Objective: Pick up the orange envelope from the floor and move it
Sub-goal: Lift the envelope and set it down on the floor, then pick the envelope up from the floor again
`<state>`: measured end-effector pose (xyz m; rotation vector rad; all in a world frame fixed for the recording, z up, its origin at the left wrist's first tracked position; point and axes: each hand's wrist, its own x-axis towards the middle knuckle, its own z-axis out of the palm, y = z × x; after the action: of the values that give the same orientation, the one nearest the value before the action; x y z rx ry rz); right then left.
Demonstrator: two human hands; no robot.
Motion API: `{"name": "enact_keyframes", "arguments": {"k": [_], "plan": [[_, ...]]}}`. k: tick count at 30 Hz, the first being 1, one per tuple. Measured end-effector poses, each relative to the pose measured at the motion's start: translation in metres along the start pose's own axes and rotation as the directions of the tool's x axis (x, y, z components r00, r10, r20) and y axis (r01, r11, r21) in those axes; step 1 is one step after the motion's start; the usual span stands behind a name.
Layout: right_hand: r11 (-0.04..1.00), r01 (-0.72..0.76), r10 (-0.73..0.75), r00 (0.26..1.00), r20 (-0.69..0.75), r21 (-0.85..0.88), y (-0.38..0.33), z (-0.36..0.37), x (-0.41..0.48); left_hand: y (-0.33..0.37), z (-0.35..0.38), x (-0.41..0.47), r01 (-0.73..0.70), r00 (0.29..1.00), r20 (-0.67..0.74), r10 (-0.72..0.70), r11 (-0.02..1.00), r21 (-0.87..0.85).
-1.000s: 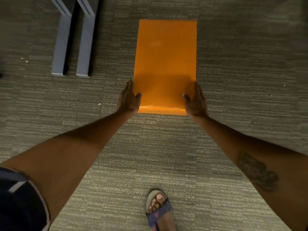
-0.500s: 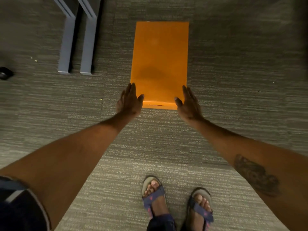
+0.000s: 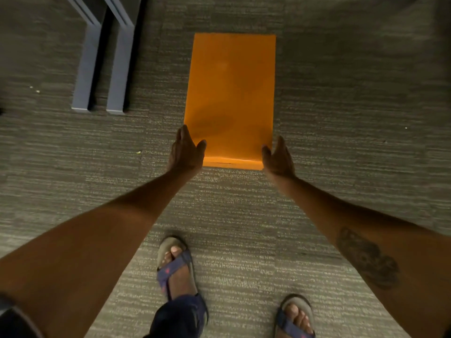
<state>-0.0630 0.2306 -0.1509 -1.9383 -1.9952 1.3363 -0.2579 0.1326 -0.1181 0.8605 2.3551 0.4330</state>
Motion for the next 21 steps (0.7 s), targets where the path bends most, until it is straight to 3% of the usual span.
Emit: {"name": "enact_keyframes", "arguments": {"k": [6, 16, 21], "plan": [[0.966, -0.119, 0.143, 0.985, -0.093, 0.228, -0.003, 0.031, 0.031, -0.024, 0.013, 0.035, 0.158, 0.985, 0.087, -0.148, 0.981, -0.116], [0.898, -0.037, 0.136, 0.971, -0.196, 0.438, -0.025, 0.056, 0.036, -0.056, -0.013, 0.064, 0.102, 0.994, 0.071, -0.081, 0.922, -0.373], [0.887, 0.005, 0.104, 0.972, -0.211, 0.461, -0.081, 0.082, 0.058, -0.077, -0.057, 0.11, 0.03, 0.999, 0.001, -0.032, 0.936, -0.35]]}}
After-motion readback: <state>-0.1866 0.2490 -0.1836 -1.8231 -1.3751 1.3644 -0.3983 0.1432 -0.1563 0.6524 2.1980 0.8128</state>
